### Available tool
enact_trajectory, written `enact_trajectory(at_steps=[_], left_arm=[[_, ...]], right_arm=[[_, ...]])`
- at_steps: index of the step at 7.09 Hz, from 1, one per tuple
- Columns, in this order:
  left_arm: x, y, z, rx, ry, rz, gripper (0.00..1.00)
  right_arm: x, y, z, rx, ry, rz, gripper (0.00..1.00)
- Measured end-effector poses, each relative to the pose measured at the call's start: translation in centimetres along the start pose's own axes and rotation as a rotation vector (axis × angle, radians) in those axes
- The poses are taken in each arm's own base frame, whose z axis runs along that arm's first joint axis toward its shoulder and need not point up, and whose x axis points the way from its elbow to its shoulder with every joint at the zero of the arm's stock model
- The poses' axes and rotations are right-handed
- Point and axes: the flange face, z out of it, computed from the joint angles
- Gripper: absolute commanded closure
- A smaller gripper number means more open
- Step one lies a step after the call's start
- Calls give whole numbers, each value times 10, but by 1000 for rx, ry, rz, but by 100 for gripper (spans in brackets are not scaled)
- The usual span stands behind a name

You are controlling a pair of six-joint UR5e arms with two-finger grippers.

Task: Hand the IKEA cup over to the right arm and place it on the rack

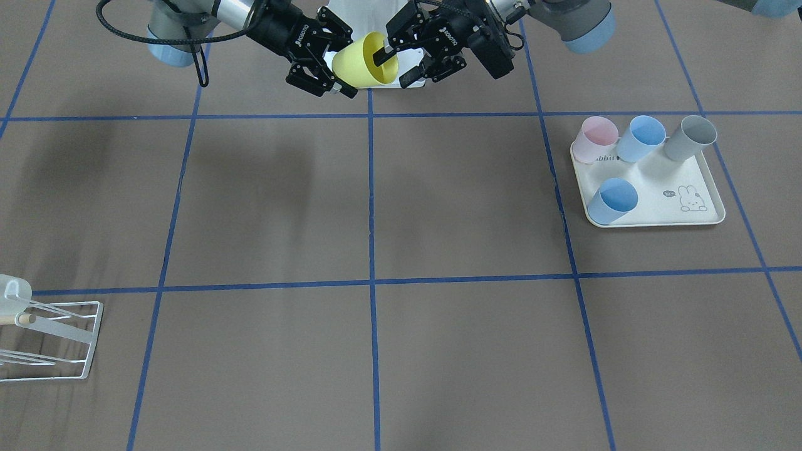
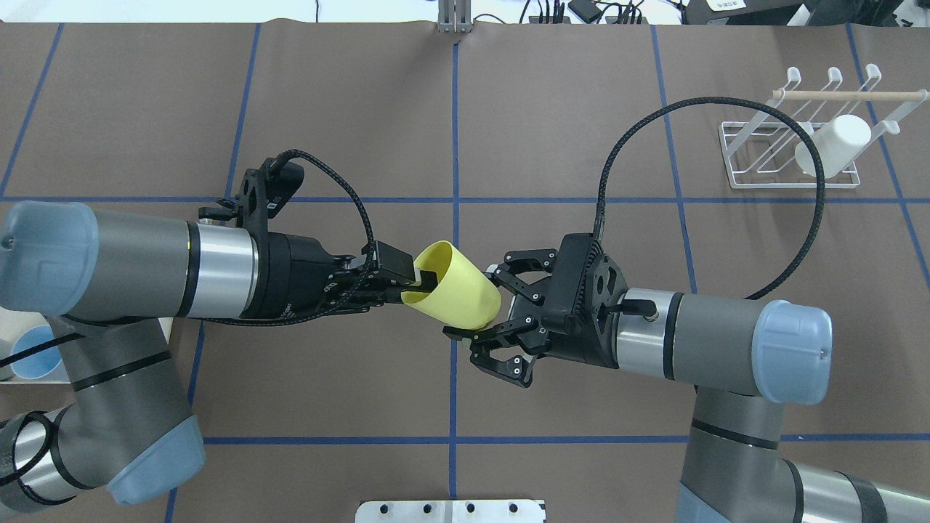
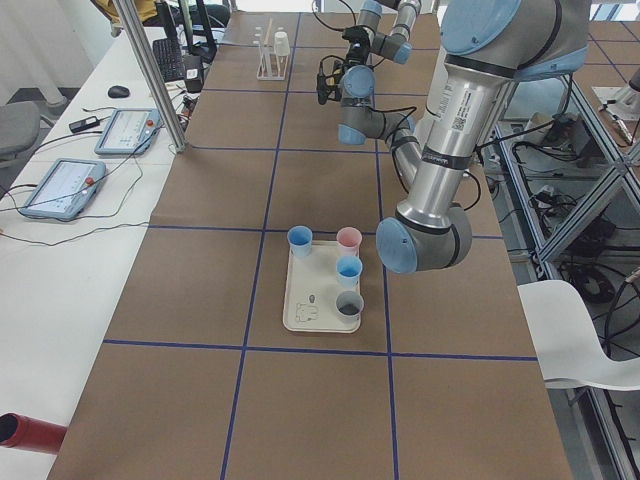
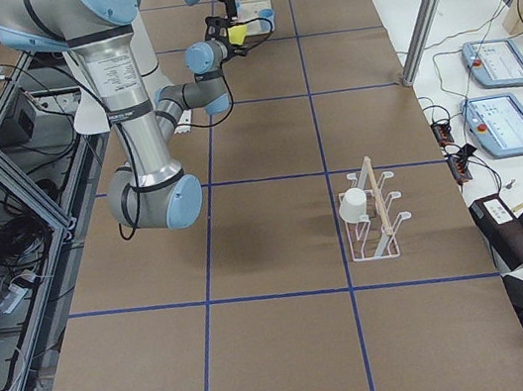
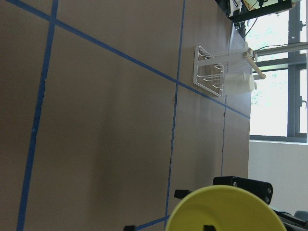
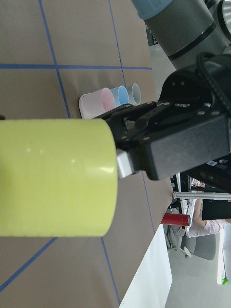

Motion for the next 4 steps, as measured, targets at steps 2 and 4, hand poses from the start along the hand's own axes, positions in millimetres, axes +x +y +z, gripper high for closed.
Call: enact_trajectory(at_steps=[2, 4], left_arm=[[-29, -23, -24, 33, -66, 84, 0], [-75, -63, -74, 64, -177, 201, 0]], right_arm=[[21, -1, -3, -76, 56, -1, 63], [55, -22, -18, -260, 172, 15, 70]])
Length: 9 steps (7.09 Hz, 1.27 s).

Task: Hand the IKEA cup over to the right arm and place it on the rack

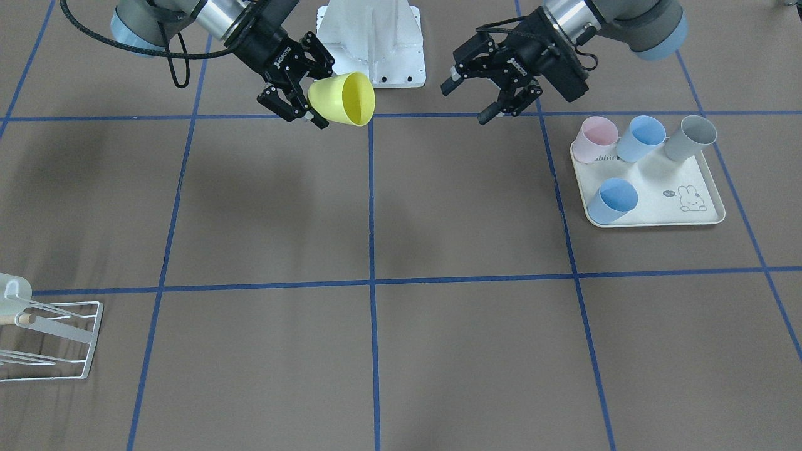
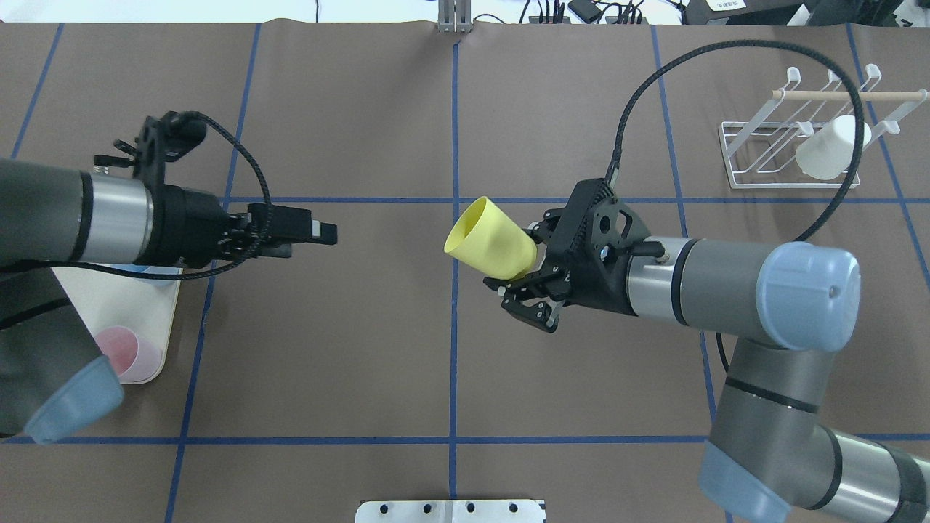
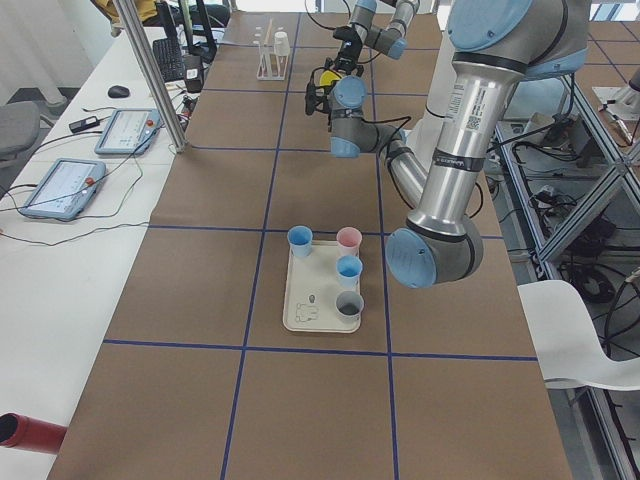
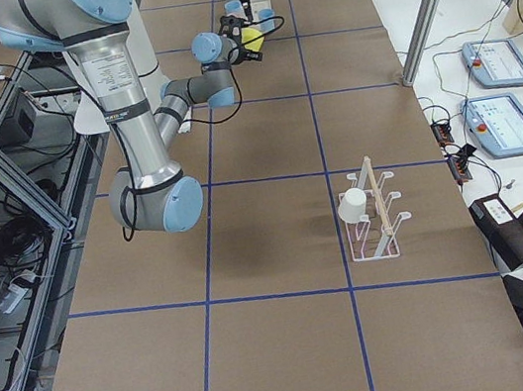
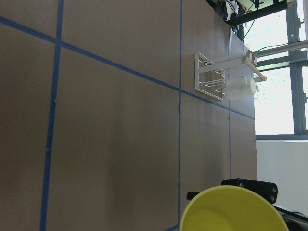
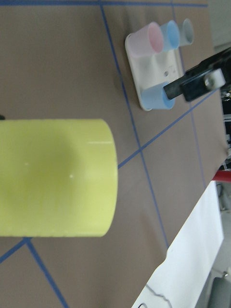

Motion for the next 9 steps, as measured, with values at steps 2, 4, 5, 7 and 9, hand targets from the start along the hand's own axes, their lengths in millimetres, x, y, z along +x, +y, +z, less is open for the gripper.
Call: enact_trajectory(at_steps=[2, 4, 5, 7, 9], left_arm=[[-54, -13, -34, 33, -102, 133, 0], [-85, -12, -58, 42, -162, 225, 0], [-89, -11, -63, 43, -171, 239, 0], [-88, -10, -67, 48, -170, 247, 0], [-83, -10, -69, 56, -163, 248, 0]], right_arm=[[66, -8, -30, -232, 86, 52, 76], [140, -1, -64, -428, 168, -18, 82], [173, 6, -80, -520, 199, -110, 82], [250, 28, -108, -675, 234, -285, 96], [319, 51, -129, -852, 313, -509, 99]])
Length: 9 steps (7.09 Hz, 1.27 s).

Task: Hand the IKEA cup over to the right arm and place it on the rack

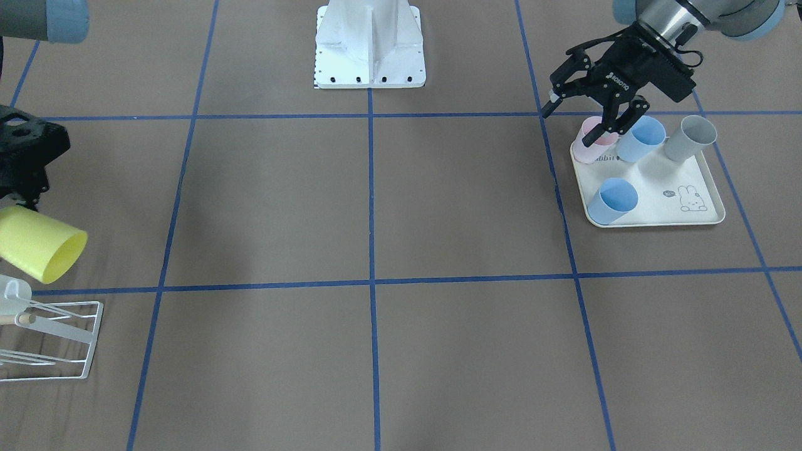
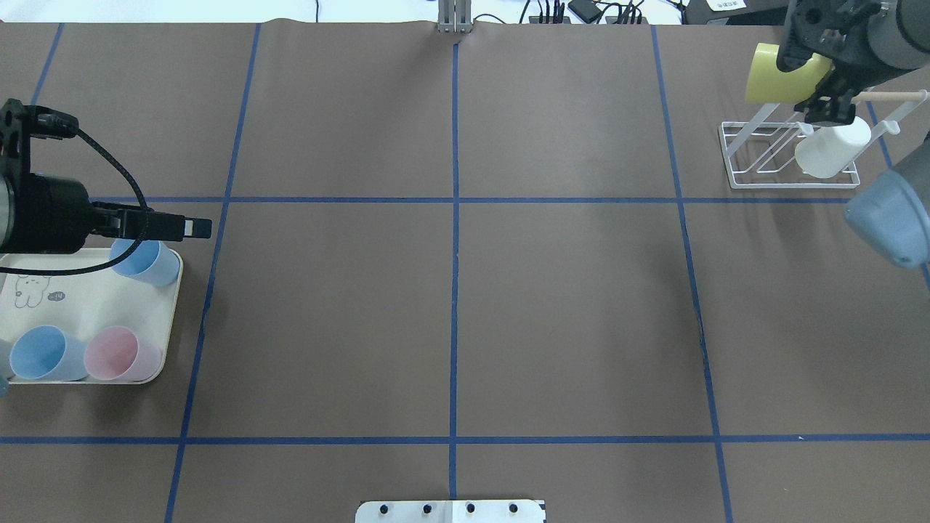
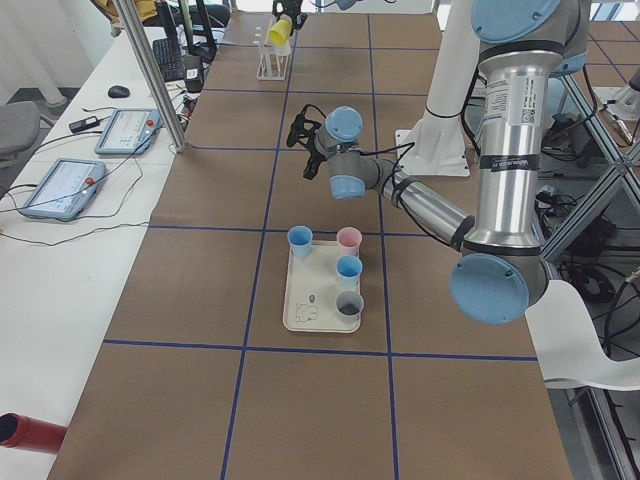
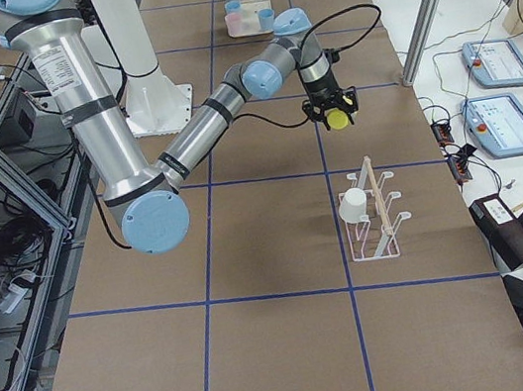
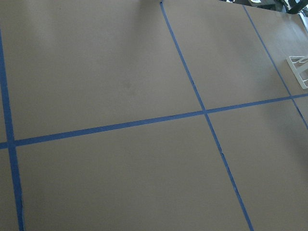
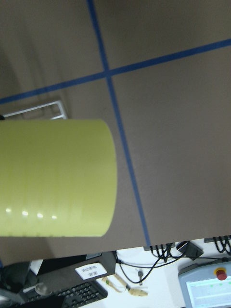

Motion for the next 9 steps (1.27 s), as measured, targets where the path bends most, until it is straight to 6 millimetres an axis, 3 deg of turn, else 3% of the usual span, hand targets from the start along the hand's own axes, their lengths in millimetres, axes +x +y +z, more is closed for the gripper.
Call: enact_trajectory(at_steps=[4, 6, 9], left_arm=[[0, 1, -1, 3, -2, -5, 0], [-1, 1, -1, 3, -3, -5, 0], [-3, 4, -1, -1, -5, -7, 0]], right_arm=[[40, 37, 56, -358, 113, -545, 100], [50, 51, 92, -399, 143, -644, 100], [55, 65, 118, -433, 147, -691, 95]])
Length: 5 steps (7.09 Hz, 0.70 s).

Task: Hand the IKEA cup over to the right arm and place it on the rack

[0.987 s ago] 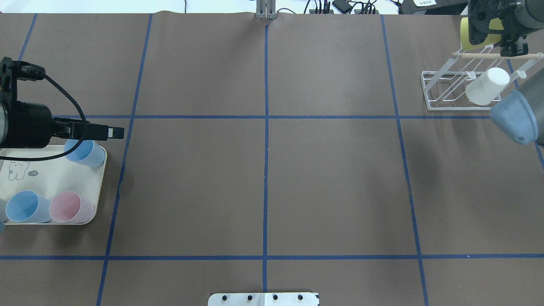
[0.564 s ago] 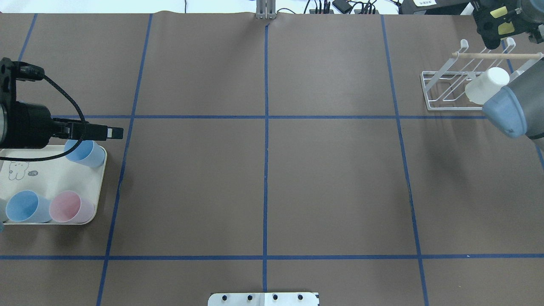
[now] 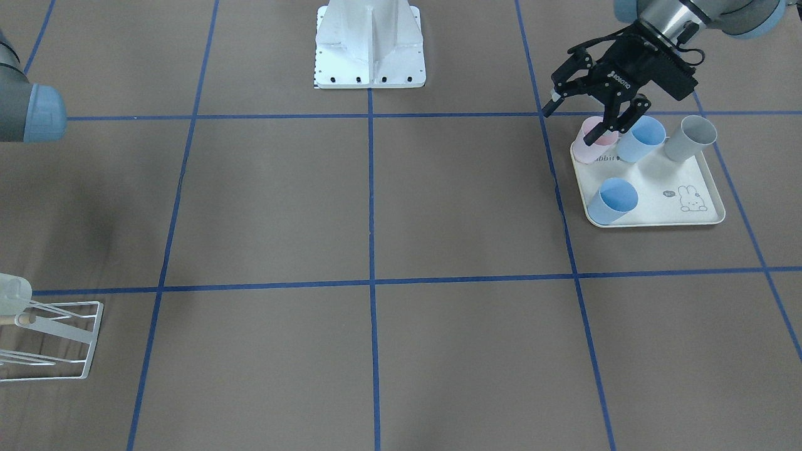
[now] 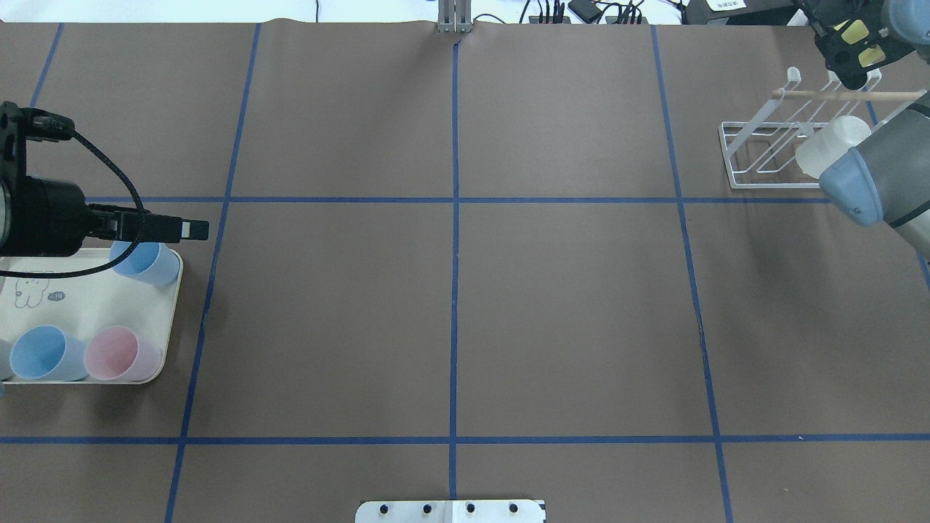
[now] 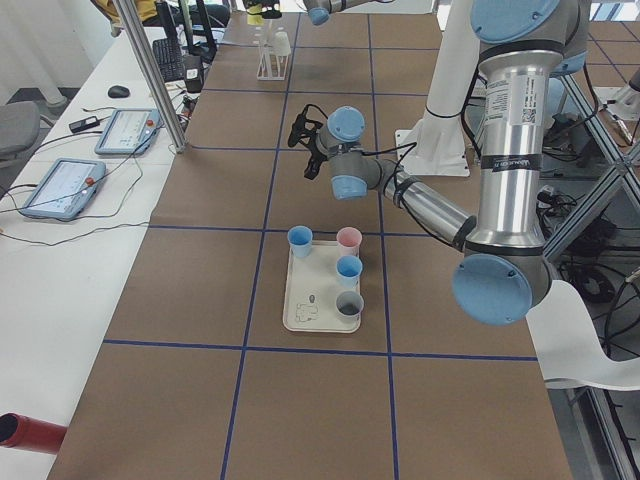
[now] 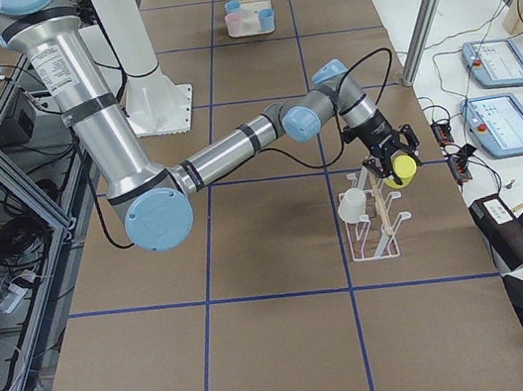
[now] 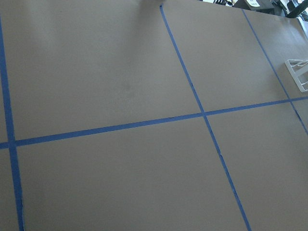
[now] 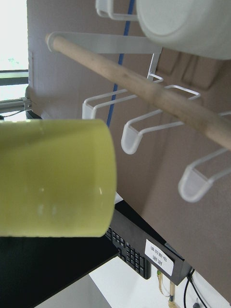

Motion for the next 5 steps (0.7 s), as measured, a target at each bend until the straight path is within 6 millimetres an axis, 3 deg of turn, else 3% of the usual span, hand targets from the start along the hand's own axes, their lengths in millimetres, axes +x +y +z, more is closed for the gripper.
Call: enact_trajectory(at_steps=[5], left_arm=[[1, 2, 2, -5, 2, 1, 0]], right_arm=[[-3, -11, 18, -27, -26, -13, 91]])
